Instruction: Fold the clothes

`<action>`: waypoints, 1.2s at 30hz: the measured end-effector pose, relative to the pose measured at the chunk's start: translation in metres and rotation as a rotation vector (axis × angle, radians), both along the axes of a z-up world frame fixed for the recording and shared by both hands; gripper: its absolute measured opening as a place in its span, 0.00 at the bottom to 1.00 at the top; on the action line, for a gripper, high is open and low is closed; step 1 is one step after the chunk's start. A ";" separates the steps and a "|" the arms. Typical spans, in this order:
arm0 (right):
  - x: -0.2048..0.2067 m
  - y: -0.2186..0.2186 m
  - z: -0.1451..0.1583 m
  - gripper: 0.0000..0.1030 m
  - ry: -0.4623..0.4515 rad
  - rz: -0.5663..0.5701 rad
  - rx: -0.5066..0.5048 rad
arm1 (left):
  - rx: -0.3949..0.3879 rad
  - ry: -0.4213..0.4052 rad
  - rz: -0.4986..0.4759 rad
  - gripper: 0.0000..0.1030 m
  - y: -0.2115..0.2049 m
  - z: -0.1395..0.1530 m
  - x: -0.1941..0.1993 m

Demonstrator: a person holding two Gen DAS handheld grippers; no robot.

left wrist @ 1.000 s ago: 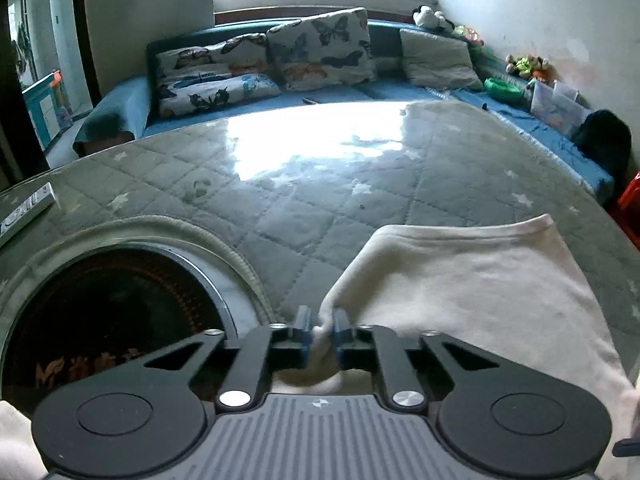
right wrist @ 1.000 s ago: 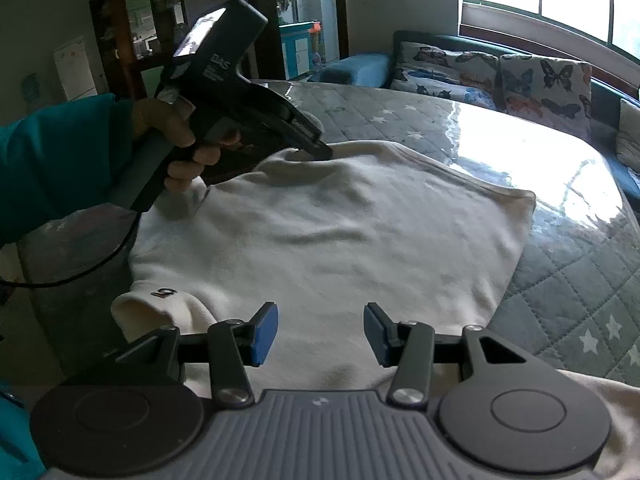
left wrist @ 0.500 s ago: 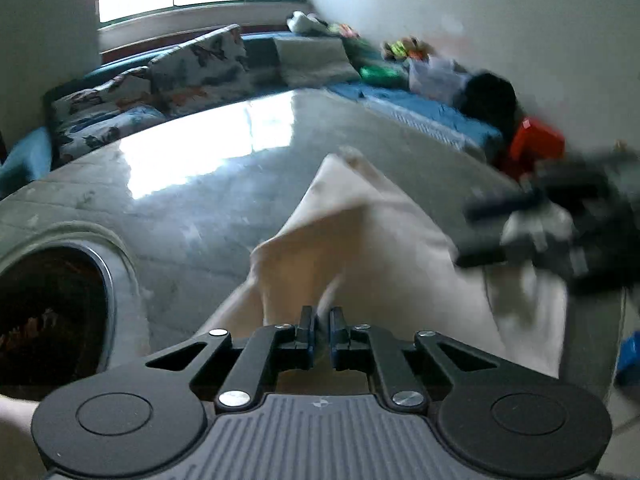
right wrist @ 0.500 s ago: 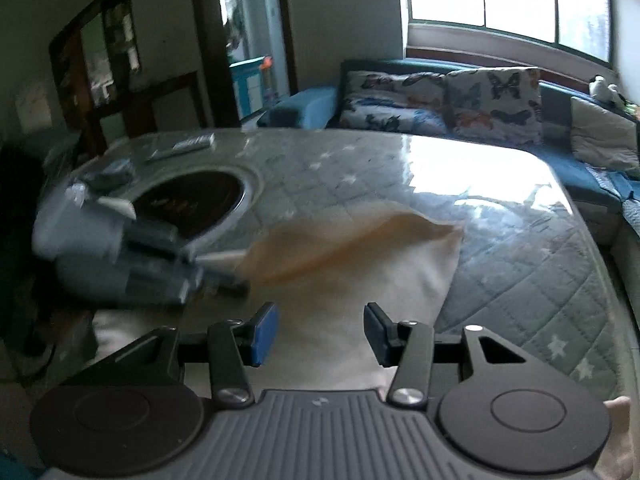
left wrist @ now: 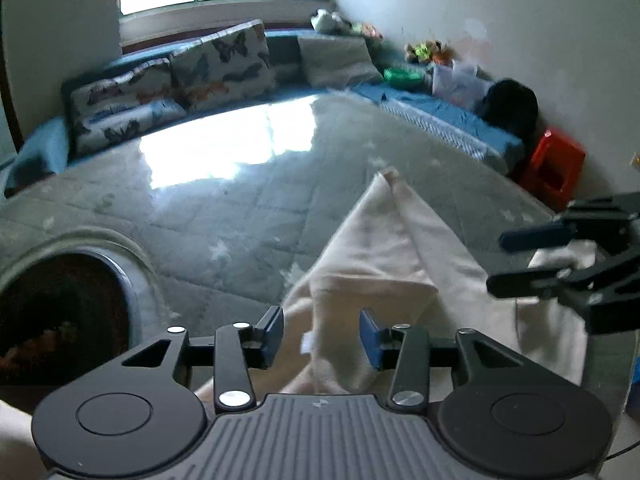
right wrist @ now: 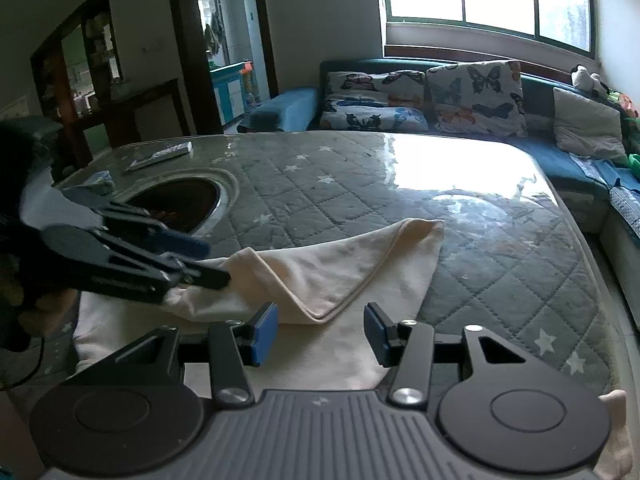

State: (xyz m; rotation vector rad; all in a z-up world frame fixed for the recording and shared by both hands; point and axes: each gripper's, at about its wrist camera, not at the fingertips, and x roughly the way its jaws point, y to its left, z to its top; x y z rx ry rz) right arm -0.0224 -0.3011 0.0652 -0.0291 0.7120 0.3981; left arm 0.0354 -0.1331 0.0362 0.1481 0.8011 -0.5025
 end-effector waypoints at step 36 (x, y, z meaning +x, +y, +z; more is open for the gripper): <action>0.150 -0.012 -0.052 0.04 0.066 -0.183 -0.067 | 0.071 -0.014 0.375 0.11 0.079 -0.017 0.137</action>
